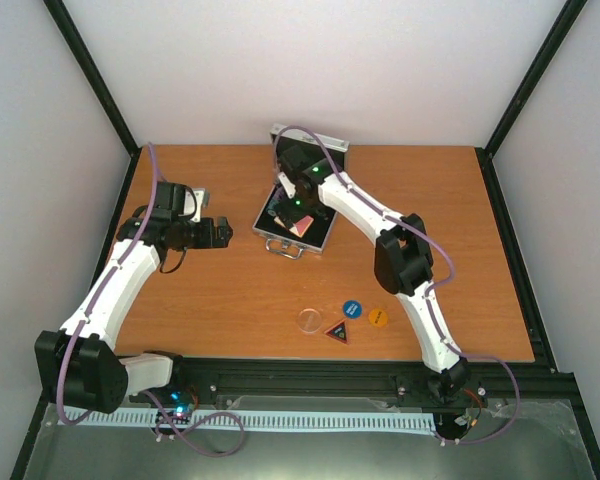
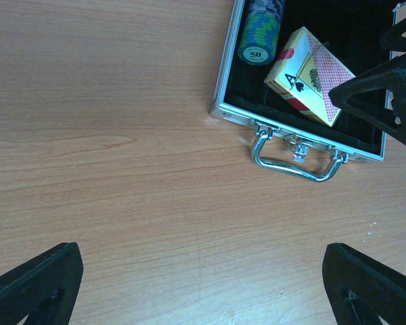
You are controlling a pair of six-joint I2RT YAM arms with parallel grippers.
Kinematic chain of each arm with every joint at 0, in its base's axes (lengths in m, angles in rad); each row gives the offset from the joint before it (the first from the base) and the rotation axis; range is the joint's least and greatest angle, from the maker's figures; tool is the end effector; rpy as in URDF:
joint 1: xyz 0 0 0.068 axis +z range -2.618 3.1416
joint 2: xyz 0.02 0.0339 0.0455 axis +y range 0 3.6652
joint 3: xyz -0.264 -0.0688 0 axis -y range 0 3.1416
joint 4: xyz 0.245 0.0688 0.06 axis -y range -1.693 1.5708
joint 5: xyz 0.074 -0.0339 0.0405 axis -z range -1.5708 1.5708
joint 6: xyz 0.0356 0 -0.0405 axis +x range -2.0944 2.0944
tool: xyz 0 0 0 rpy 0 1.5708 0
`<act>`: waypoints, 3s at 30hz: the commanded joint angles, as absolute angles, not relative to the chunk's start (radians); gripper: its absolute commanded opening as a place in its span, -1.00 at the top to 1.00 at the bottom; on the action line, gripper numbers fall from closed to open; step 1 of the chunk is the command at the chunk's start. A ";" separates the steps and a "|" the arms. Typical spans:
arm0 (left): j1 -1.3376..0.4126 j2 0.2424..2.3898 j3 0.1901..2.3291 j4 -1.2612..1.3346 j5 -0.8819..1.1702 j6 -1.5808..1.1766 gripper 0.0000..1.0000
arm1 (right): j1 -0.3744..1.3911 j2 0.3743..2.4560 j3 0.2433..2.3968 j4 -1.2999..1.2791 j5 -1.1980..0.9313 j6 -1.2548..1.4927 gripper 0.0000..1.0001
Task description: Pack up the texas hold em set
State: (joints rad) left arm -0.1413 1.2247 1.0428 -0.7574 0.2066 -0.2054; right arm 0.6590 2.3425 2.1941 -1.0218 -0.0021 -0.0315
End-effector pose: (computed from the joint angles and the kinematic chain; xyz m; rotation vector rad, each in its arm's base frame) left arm 0.2430 -0.0419 0.2887 0.0046 2.5272 -0.4002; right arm 0.3937 0.3050 0.2249 -0.9332 2.5931 0.1754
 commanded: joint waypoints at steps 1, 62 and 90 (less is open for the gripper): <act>-0.136 1.223 1.080 -0.764 0.209 -0.201 -1.00 | 0.697 2.377 2.210 -0.998 0.051 -0.080 -0.88; -0.136 1.222 1.064 -0.783 0.237 -0.198 -1.00 | 0.753 2.431 2.171 -0.957 0.019 -0.115 -0.36; -0.136 1.169 1.068 -0.794 0.228 -0.192 -1.00 | 0.875 2.312 1.887 -0.917 -0.056 -0.108 -0.36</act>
State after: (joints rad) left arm -0.1413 1.2011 1.0409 -0.7750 0.2352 -0.2054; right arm 0.8257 2.3421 1.9640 -0.8623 0.0242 -0.1318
